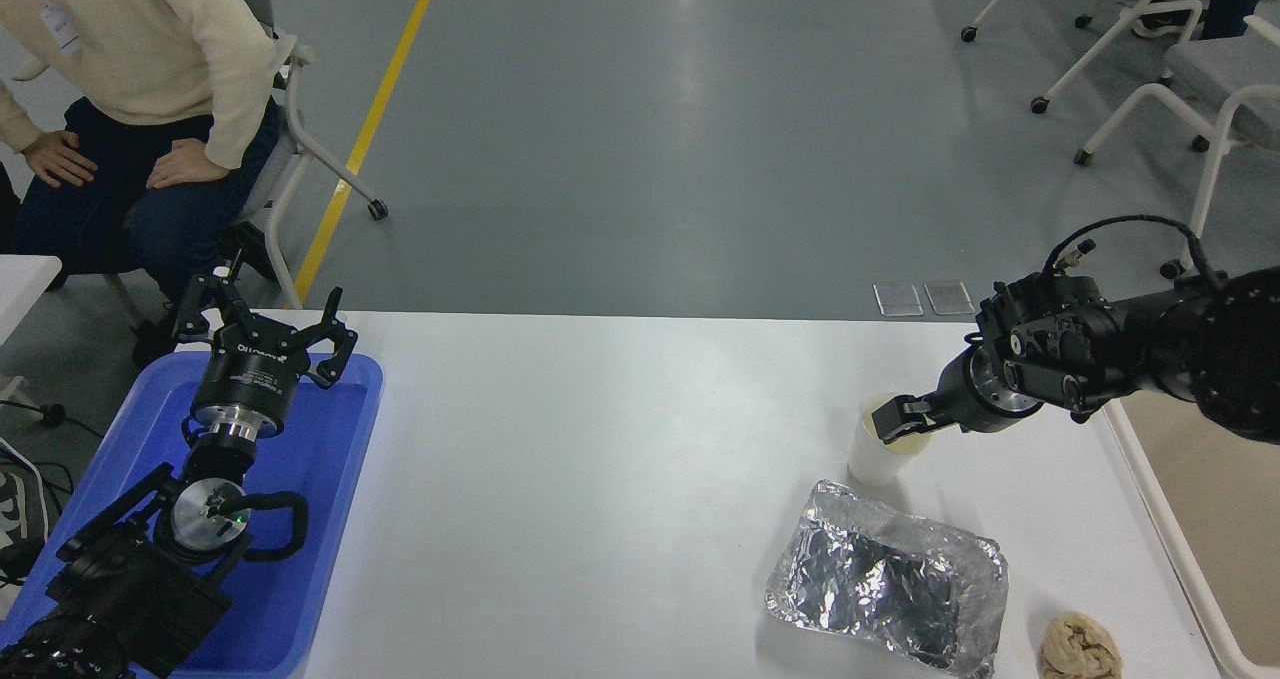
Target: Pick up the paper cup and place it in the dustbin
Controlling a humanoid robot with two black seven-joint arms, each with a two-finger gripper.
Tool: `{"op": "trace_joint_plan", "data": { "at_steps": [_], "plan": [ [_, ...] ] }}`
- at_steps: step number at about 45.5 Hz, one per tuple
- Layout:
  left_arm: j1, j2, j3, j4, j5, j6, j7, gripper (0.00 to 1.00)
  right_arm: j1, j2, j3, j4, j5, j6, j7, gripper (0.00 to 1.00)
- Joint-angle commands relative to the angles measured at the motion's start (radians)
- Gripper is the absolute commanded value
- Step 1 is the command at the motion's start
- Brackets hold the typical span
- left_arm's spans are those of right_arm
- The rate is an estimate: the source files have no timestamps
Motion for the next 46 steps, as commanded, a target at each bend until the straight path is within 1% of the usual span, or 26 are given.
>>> {"op": "trace_joint_plan", "data": {
  "at_steps": [1, 3, 9, 12, 16, 29, 34, 39, 46],
  "plan": [
    [0.0, 0.0, 0.0, 0.0, -0.001, 0.0, 0.0, 1.0, -0.028, 0.001, 0.002, -0.006, 0.011, -0.038, -0.022, 0.45],
    [0.0, 0.0, 0.0, 0.0, 0.0, 0.0, 0.0, 1.0, -0.026, 0.002, 0.002, -0.002, 0.023, -0.034, -0.022, 0.38],
    [0.0, 0.0, 0.0, -0.001, 0.0, 0.0, 0.0, 1.0, -0.021, -0.001, 0.002, 0.001, 0.032, -0.03, -0.022, 0.27],
    [0.0, 0.0, 0.0, 0.0, 0.0, 0.0, 0.0, 1.0, -0.014, -0.001, 0.002, 0.004, 0.039, -0.027, -0.022, 0.14],
    [0.0, 0.0, 0.0, 0.0, -0.001, 0.0, 0.0, 1.0, -0.001, -0.003, 0.002, 0.013, 0.045, -0.02, -0.022, 0.0],
    [0.0, 0.0, 0.0, -0.001, 0.0, 0.0, 0.0, 1.0, 0.046, -0.019, 0.003, 0.066, 0.046, 0.016, -0.022, 0.0],
    [0.0, 0.0, 0.0, 0.0, 0.0, -0.001, 0.0, 1.0, 0.121, -0.062, 0.0, 0.158, 0.048, 0.048, -0.022, 0.0],
    [0.0, 0.0, 0.0, 0.0, 0.0, -0.001, 0.0, 1.0, 0.204, -0.079, -0.006, 0.232, 0.046, 0.13, -0.018, 0.0],
    [0.0, 0.0, 0.0, 0.0, 0.0, -0.001, 0.0, 1.0, 0.334, -0.107, -0.009, 0.287, 0.046, 0.313, -0.013, 0.0]
  ]
}}
